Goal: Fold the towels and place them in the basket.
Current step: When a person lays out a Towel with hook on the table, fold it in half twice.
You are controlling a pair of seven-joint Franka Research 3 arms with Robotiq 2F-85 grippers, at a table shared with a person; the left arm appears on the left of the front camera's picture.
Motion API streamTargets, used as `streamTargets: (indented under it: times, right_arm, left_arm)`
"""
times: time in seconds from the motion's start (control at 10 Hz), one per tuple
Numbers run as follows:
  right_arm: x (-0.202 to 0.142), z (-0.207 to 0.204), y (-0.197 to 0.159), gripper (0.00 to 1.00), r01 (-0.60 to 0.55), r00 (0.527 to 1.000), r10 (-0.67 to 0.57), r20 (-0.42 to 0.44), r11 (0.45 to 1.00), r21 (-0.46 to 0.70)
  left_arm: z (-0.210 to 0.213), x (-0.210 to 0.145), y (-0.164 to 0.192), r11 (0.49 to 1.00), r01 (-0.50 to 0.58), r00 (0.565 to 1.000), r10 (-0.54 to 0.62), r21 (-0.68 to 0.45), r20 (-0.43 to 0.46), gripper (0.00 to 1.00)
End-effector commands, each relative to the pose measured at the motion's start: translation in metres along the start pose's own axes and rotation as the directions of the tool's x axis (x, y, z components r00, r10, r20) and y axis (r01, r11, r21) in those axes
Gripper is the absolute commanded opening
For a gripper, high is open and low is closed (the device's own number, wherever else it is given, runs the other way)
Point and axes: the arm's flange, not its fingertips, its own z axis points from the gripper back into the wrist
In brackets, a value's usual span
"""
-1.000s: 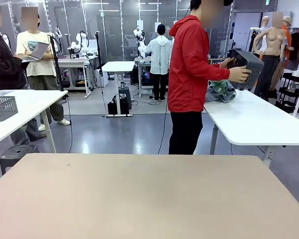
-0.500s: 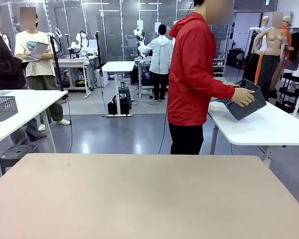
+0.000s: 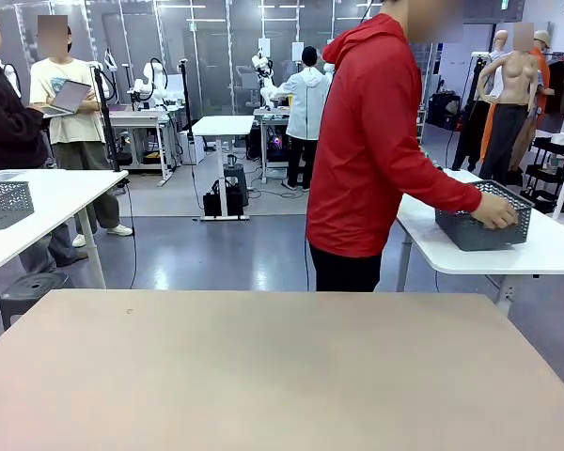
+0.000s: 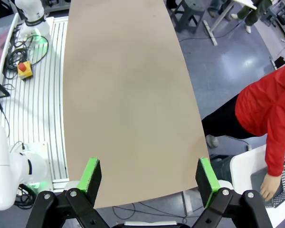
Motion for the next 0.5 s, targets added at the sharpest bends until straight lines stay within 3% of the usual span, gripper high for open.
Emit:
streamTargets:
  times: [0.0,0.4]
  right_arm:
    - [-0.0013,0.0019,0.0004,1.00,-0.054,0.998,0.054,0.015,0.998,-0.013]
    - [-0.0016,0.0032,0.0000,1.00,-0.087,0.995,0.088,0.037,0.996,-0.022]
  left_arm:
    - [-0.0007,0.0012,-0.0015,1.000,0.003,1.000,-0.003,0.013,0.002,1.00]
    - [-0.0007,0.0012,-0.0015,1.000,0.003,1.000,-0.003,0.013,0.002,1.00]
